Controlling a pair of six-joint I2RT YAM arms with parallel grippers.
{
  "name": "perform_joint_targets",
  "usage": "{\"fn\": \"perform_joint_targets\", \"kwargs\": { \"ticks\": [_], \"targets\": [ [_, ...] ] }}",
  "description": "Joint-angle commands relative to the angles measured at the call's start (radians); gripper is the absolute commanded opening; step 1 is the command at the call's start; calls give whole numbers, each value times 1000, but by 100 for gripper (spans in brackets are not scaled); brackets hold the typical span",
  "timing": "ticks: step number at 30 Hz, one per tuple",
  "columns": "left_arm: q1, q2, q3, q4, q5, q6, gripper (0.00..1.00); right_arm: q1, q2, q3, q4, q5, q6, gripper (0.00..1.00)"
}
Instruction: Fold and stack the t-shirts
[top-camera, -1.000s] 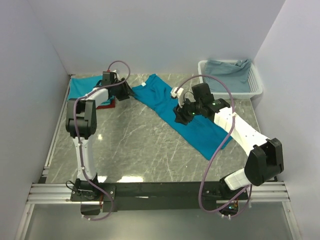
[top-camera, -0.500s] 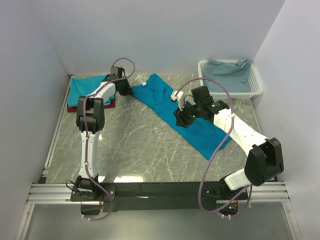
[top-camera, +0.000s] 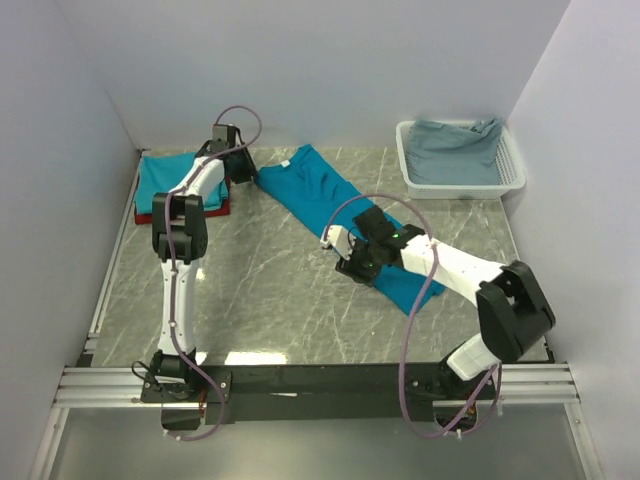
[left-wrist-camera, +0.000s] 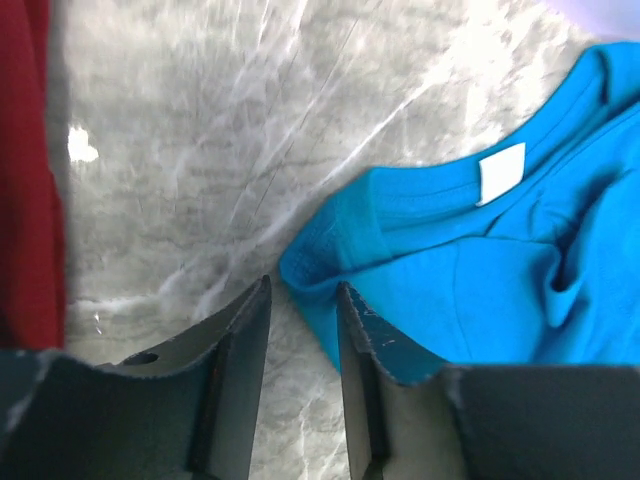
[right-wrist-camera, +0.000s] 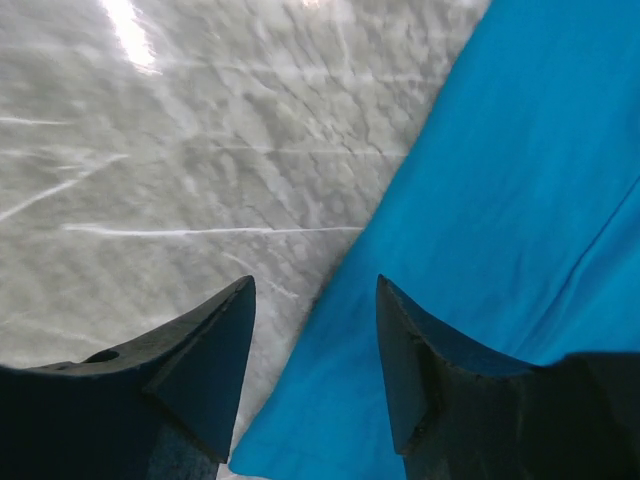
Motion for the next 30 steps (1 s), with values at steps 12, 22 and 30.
{"fn": "perform_joint_targets", "kwargs": {
  "ticks": [12,22,30],
  "targets": [
    [25,-607,-359,243,81,163,70,108,210,13,78,410,94,58],
    [41,-1212,-921,395,154,110,72,142,277,1,40,478,123,14],
    [41,-1427,-1148,329,168,149,72,361,266,96,-100,280,178,0]
  ]
}}
